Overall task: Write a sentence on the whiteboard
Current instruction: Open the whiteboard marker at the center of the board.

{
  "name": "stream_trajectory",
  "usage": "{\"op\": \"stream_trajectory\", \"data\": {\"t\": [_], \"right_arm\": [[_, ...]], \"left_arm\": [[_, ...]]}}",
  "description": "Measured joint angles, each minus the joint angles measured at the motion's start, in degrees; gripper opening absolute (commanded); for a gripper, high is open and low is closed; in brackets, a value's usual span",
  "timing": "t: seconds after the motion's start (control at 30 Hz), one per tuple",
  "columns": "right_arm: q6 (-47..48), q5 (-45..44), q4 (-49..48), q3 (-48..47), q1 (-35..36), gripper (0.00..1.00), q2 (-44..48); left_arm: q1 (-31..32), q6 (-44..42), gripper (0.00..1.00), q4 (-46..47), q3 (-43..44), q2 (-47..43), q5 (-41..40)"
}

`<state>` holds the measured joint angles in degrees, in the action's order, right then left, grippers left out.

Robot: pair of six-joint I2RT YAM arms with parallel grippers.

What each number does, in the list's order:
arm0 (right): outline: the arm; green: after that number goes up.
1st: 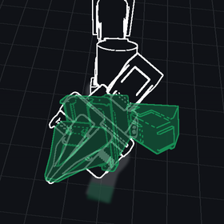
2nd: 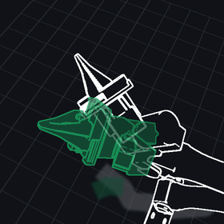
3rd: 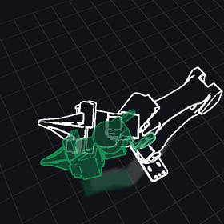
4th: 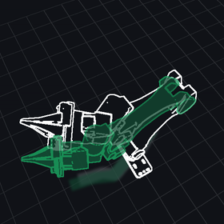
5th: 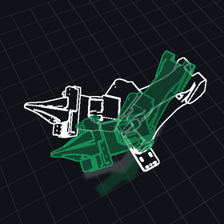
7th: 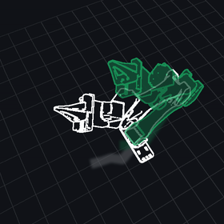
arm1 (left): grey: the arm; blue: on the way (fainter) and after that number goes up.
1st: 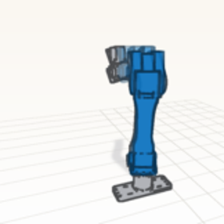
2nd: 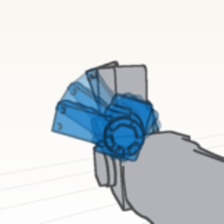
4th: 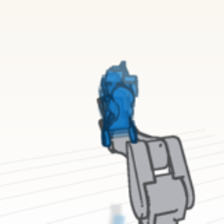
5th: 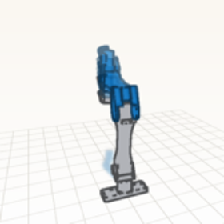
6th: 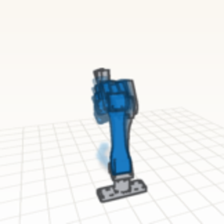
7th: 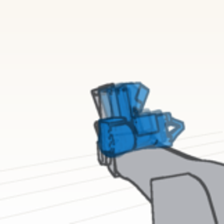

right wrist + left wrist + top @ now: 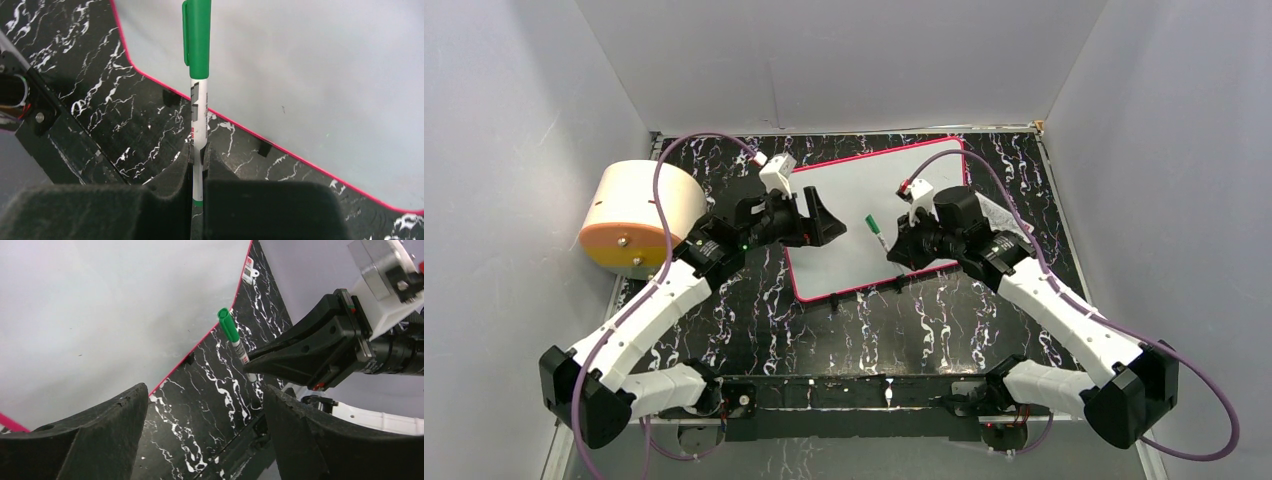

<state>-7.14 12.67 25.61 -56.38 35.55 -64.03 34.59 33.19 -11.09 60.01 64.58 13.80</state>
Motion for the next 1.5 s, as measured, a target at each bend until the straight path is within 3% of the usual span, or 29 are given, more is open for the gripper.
{"op": "stream_trajectory", "data": {"t": [0.67,0.83,0.97,1.03,1.23,1.43,1.5], "right_arm": [[8.83,5.64,-6.05,-1.6,6.23,0.0,-2.69],[9.62,6.03,-7.06,-1.6,6.47,0.0,-2.71],[10.32,6.29,-8.0,-1.57,6.58,0.0,-2.78],[10.36,6.36,-8.61,-1.31,6.58,0.0,-2.89],[8.74,6.84,-13.92,1.95,6.58,0.15,-2.25],[2.97,7.37,-21.75,7.28,6.91,0.41,0.72],[0.39,7.19,-25.31,9.11,6.91,0.44,2.23]], "left_arm": [[0.0,11.3,0.41,4.13,0.92,8.04,8.0],[0.0,12.57,0.24,5.14,0.9,9.25,8.35],[0.0,13.55,0.0,5.97,0.87,9.25,8.44],[0.02,14.03,0.0,6.78,0.85,9.14,8.68],[-0.15,16.44,0.0,8.83,-2.16,7.34,7.52],[-0.13,20.9,0.0,11.65,-7.61,2.4,4.35],[-0.15,22.67,0.0,13.25,-9.35,0.55,3.15]]}}
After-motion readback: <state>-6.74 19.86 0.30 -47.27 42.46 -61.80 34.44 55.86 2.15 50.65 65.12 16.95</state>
